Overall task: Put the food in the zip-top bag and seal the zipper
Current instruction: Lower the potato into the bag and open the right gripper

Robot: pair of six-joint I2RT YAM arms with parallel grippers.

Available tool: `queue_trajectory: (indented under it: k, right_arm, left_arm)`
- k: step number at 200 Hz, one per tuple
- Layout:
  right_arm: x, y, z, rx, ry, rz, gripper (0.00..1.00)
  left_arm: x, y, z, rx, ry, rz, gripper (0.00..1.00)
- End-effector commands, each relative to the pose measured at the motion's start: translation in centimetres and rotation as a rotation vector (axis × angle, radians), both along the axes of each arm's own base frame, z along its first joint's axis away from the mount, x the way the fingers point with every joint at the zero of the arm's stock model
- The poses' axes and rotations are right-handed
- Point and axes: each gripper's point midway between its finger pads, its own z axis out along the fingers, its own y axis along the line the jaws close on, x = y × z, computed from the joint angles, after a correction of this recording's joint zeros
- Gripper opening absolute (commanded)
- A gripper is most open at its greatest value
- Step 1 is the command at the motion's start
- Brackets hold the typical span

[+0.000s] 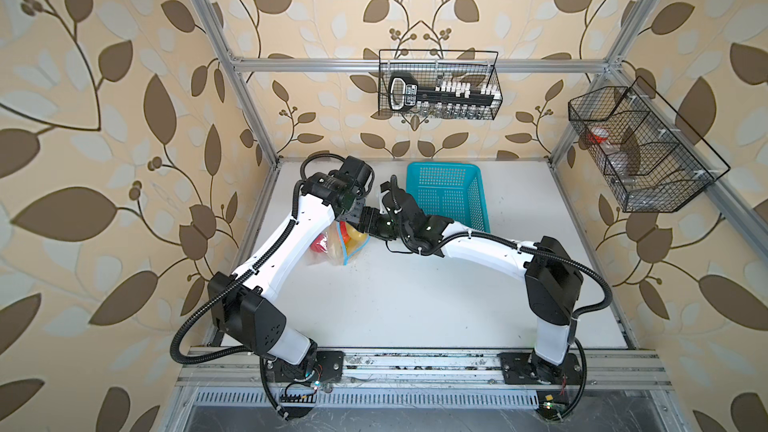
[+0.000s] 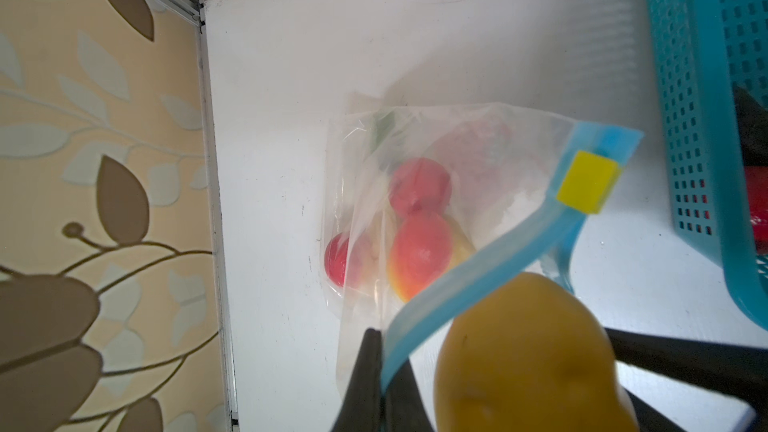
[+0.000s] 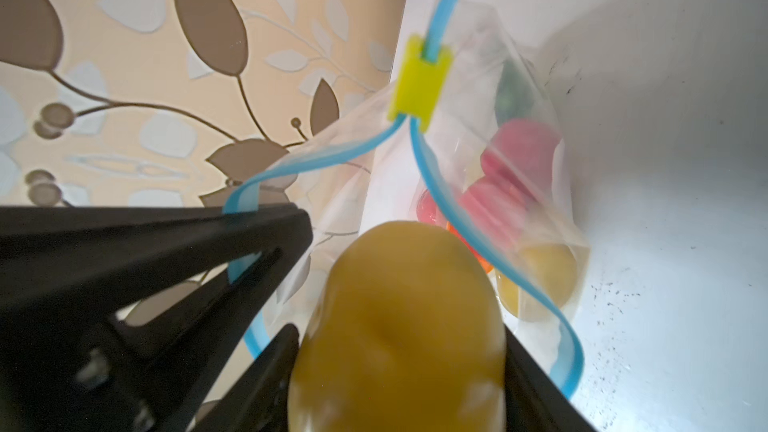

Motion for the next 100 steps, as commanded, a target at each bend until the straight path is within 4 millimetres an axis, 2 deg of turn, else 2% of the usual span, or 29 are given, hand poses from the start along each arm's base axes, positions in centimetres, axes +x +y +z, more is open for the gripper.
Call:
queue_trajectory:
  k: [1, 30, 64, 66, 69, 72, 100]
  right_arm:
    - [1.0, 1.2, 1.1, 0.038, -0.052, -0.060, 0.62]
    - [1.9, 1.8, 0.1, 0.042, -0.057, -0.094, 0.71]
    - [1.9, 2.9, -0.7, 0.042, -0.046, -0.065, 0.81]
    - [1.9, 2.9, -0.8, 0.040, -0.046, -0.066, 0.82]
    - [1.9, 2.9, -0.9, 0.037, -0.044, -0.067, 0.96]
    - [1.8, 2.8, -0.8, 0.037, -0.045, -0.068, 1.00]
    - [1.2, 2.0, 0.2, 0.025, -0.076, -0.071, 1.00]
  left_arm:
    - [-0.4, -0.3, 2.2, -0.060, -0.040, -0.002, 0.00]
    - [-0.4, -0.4, 2.5, -0.065, -0.041, -0.001, 0.00]
    - [-0.4, -0.4, 2.6, -0.072, -0.041, 0.001, 0.00]
    - [-0.4, -0.4, 2.6, -0.072, -0.042, 0.001, 0.00]
    - [-0.4, -0.4, 2.6, -0.071, -0.040, 0.001, 0.00]
    - [-0.4, -0.4, 2.5, -0.070, -0.040, 0.002, 0.00]
    - [-0.2, -0.1, 2.5, -0.054, -0.042, 0.012, 0.00]
